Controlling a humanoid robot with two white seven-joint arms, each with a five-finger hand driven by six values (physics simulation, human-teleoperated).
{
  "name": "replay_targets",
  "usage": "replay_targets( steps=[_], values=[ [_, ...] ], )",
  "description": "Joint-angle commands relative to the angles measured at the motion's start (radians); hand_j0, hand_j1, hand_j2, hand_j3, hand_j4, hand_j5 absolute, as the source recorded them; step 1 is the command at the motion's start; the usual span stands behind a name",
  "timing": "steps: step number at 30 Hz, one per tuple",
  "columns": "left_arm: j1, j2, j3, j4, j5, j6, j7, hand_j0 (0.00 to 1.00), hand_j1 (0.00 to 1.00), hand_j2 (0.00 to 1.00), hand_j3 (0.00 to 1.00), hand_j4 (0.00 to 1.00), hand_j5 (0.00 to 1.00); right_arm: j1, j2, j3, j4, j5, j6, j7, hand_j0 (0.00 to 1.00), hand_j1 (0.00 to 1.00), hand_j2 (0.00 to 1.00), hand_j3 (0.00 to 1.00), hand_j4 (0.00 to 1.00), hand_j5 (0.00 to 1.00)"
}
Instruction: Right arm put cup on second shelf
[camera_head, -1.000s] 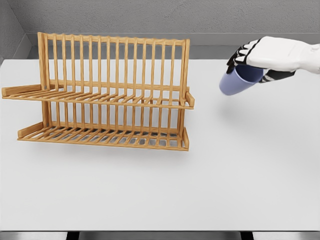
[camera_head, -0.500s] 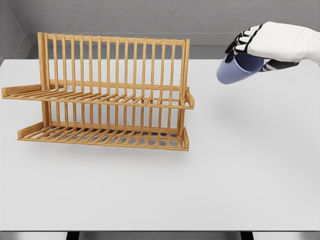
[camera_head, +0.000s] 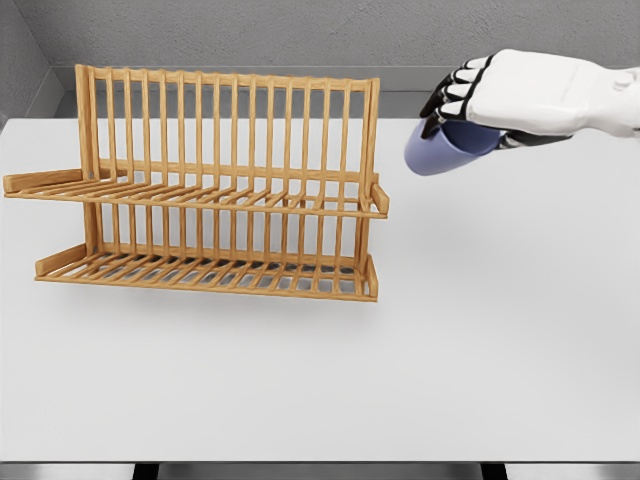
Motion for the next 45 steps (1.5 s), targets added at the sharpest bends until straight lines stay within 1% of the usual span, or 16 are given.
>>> replay_targets(
  steps=[1, 3, 6, 13, 16, 19, 23, 28, 39, 41, 42, 44, 45],
  values=[
    [0.000, 0.000, 0.000, 0.000, 0.000, 0.000, 0.000, 1.00, 1.00, 1.00, 1.00, 1.00, 1.00, 0.000, 0.003, 0.002, -0.001, -0.003, -0.001, -0.001, 0.69, 0.69, 0.69, 0.69, 0.69, 0.69],
    [0.000, 0.000, 0.000, 0.000, 0.000, 0.000, 0.000, 1.00, 1.00, 1.00, 1.00, 1.00, 1.00, 0.000, 0.003, 0.007, -0.001, -0.003, -0.004, -0.001, 0.69, 0.69, 0.69, 0.69, 0.69, 0.69],
    [0.000, 0.000, 0.000, 0.001, 0.000, 0.000, 0.000, 1.00, 1.00, 1.00, 1.00, 1.00, 1.00, -0.009, 0.020, 0.022, -0.001, -0.005, -0.006, -0.001, 0.69, 0.69, 0.69, 0.69, 0.69, 0.69],
    [0.000, 0.000, 0.000, 0.001, 0.000, 0.000, 0.000, 1.00, 1.00, 1.00, 1.00, 1.00, 1.00, -0.074, 0.078, 0.059, -0.002, -0.005, -0.006, -0.001, 0.68, 0.68, 0.68, 0.68, 0.68, 0.68],
    [0.000, 0.000, 0.000, 0.000, 0.000, 0.000, 0.000, 1.00, 1.00, 1.00, 1.00, 1.00, 1.00, -0.083, 0.086, 0.059, -0.002, -0.005, -0.006, -0.001, 0.68, 0.68, 0.68, 0.68, 0.68, 0.68],
    [0.000, 0.000, 0.000, 0.000, 0.000, 0.000, 0.000, 1.00, 1.00, 1.00, 1.00, 1.00, 1.00, -0.112, 0.112, 0.075, -0.002, -0.007, -0.003, -0.001, 0.68, 0.68, 0.68, 0.68, 0.68, 0.68],
    [0.000, 0.000, 0.000, 0.001, 0.000, 0.000, 0.000, 1.00, 1.00, 1.00, 1.00, 1.00, 1.00, -0.133, 0.141, 0.088, -0.001, -0.007, 0.007, -0.001, 0.68, 0.68, 0.68, 0.68, 0.68, 0.68],
    [-0.002, 0.000, 0.000, 0.000, 0.000, 0.000, 0.000, 1.00, 1.00, 1.00, 1.00, 1.00, 1.00, -0.140, 0.166, 0.111, -0.001, -0.007, 0.008, -0.001, 0.68, 0.68, 0.68, 0.68, 0.68, 0.68],
    [0.000, 0.000, 0.000, 0.000, 0.000, 0.000, 0.000, 1.00, 1.00, 1.00, 1.00, 1.00, 1.00, -0.137, 0.170, 0.193, -0.001, -0.007, 0.011, -0.001, 0.70, 0.70, 0.70, 0.70, 0.70, 0.70],
    [0.000, 0.000, 0.000, 0.001, 0.000, 0.000, 0.000, 1.00, 1.00, 1.00, 1.00, 1.00, 1.00, -0.137, 0.172, 0.199, -0.001, -0.007, 0.011, -0.001, 0.73, 0.73, 0.73, 0.73, 0.73, 0.73],
    [0.000, 0.000, 0.000, 0.000, 0.000, 0.000, 0.000, 1.00, 1.00, 1.00, 1.00, 1.00, 1.00, -0.137, 0.172, 0.203, -0.001, -0.007, 0.011, -0.001, 0.76, 0.76, 0.76, 0.76, 0.76, 0.76],
    [0.000, 0.000, 0.000, 0.001, 0.000, 0.000, 0.000, 1.00, 1.00, 1.00, 1.00, 1.00, 1.00, -0.137, 0.170, 0.203, -0.001, -0.007, 0.011, -0.001, 0.97, 0.97, 0.97, 0.97, 0.97, 0.97],
    [0.000, 0.000, 0.000, 0.000, 0.000, 0.000, 0.000, 1.00, 1.00, 1.00, 1.00, 1.00, 1.00, -0.137, 0.170, 0.203, -0.001, -0.007, 0.008, -0.001, 1.00, 1.00, 1.00, 1.00, 1.00, 1.00]
  ],
)
